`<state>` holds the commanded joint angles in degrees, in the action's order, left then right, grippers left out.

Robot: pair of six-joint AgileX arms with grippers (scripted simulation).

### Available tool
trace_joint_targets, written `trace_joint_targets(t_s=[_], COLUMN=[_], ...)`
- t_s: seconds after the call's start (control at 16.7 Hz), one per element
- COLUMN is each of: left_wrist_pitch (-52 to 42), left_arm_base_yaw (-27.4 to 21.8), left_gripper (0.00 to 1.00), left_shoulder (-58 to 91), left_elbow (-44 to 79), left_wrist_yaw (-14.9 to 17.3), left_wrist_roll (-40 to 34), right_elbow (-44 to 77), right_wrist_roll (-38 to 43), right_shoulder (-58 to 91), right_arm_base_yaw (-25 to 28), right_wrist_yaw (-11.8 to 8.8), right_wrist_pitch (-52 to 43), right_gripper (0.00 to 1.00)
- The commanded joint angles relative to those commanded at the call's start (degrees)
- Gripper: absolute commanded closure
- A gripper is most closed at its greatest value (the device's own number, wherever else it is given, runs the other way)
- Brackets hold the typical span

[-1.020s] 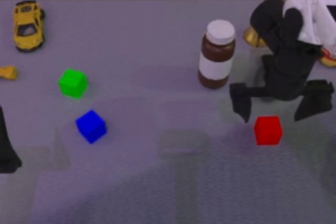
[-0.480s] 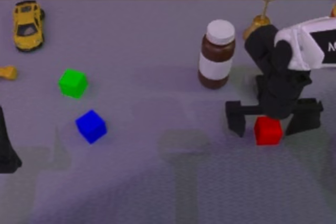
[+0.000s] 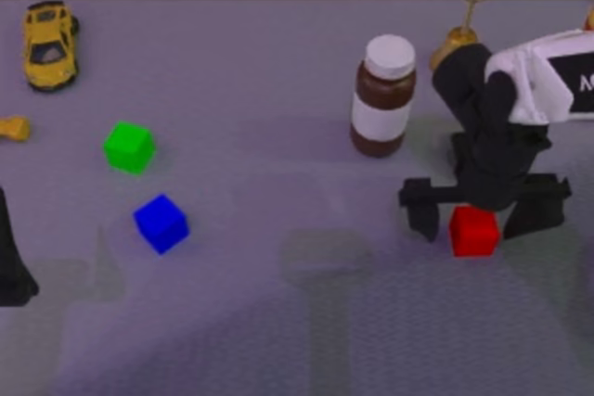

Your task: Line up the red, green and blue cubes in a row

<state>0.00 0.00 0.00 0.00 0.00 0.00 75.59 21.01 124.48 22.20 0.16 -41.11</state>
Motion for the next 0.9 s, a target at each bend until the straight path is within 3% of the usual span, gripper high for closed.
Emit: trace_joint_targets(t_s=[0.36, 0.9], left_wrist_pitch=[0.0, 0.0], left_arm_base_yaw=[0.0, 0.0], left_gripper=[0.0, 0.0], left_shoulder=[0.0, 0.0], left_elbow=[0.0, 0.0], left_wrist_yaw=[0.0, 0.0], left_wrist_roll=[0.0, 0.0], right_elbow=[0.0, 0.69], right_wrist_roll=[0.0, -0.34], right_shoulder=[0.0, -2.11], right_arm_base_yaw=[0.0, -0.15], right_wrist_yaw=[0.0, 0.65], right_wrist_pitch=[0.0, -1.01], right_gripper=[0.98, 1.0])
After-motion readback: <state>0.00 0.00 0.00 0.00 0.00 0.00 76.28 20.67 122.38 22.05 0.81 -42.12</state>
